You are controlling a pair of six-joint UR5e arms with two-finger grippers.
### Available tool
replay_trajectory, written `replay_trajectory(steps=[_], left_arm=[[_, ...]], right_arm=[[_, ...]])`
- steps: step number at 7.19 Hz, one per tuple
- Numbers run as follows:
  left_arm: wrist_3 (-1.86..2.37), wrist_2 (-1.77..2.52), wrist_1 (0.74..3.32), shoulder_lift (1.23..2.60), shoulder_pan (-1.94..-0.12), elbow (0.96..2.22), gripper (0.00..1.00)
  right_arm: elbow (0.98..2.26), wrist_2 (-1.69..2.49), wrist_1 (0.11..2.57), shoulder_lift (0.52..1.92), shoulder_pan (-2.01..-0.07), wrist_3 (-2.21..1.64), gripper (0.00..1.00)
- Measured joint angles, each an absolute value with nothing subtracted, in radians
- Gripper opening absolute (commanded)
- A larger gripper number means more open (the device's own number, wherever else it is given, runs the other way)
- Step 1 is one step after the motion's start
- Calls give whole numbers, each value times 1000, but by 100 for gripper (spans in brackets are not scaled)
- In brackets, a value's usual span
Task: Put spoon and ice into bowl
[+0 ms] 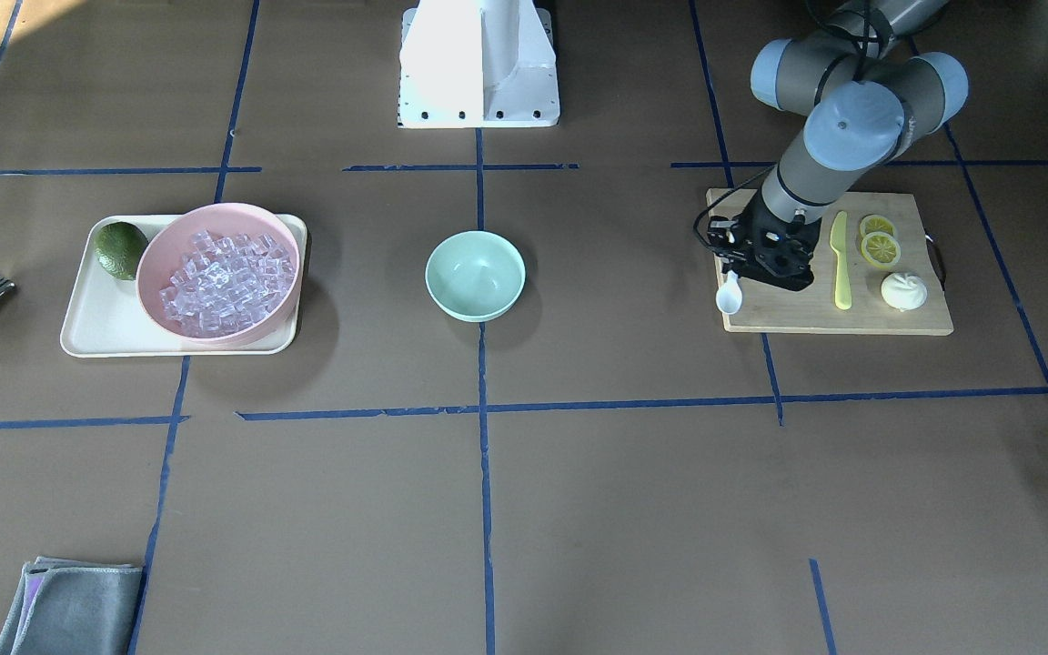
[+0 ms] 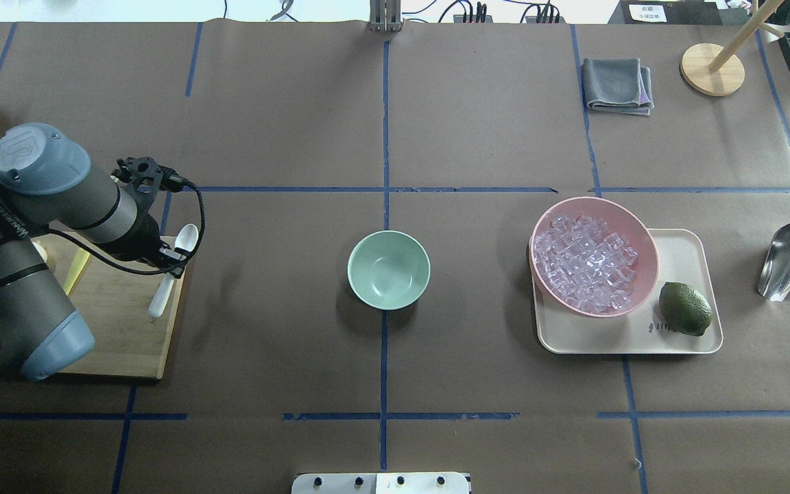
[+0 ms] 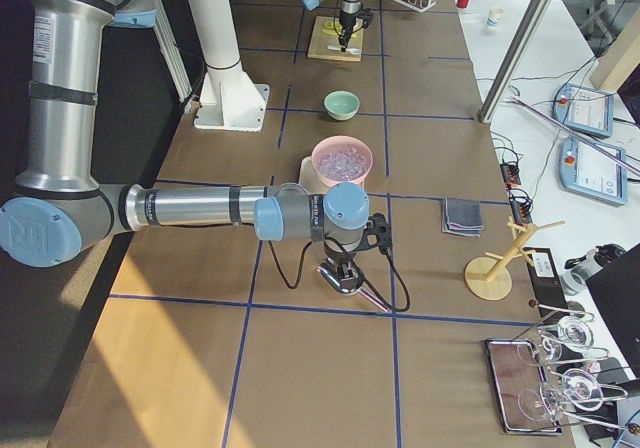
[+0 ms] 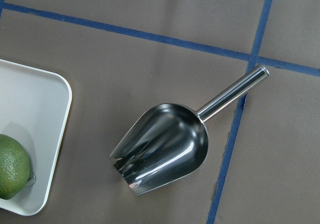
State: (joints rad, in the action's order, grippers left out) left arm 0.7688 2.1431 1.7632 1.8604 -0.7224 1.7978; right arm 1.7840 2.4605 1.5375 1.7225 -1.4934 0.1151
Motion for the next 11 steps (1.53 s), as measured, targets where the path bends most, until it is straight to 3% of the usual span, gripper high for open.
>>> replay_trajectory(steps=[4,6,8,9,10,11], left_arm=[[1233,2134,1693,2132,-604,1764,0],[1336,2068,1669,2279,-535,1672,0],[1357,2031,1668,2358,-509,1600,9],[1353,2008,1669,2368,-492,1590,43],[1346,1995,1672,2372,-481,1586,95],[1327,1989,1674,2373,-476,1586,100]], right_arm=[[1784,2468,1536,1723,-1494,115,100],[1785,2472,1536,1723,-1494,115,100],[1785,2473,1535,1723,-1494,115,100],[1785,2473,1534,1723,-1493,115,100],[1785,2473,1533,1723,-1491,115,100],[1787,2473,1532,1723,-1487,115,100]])
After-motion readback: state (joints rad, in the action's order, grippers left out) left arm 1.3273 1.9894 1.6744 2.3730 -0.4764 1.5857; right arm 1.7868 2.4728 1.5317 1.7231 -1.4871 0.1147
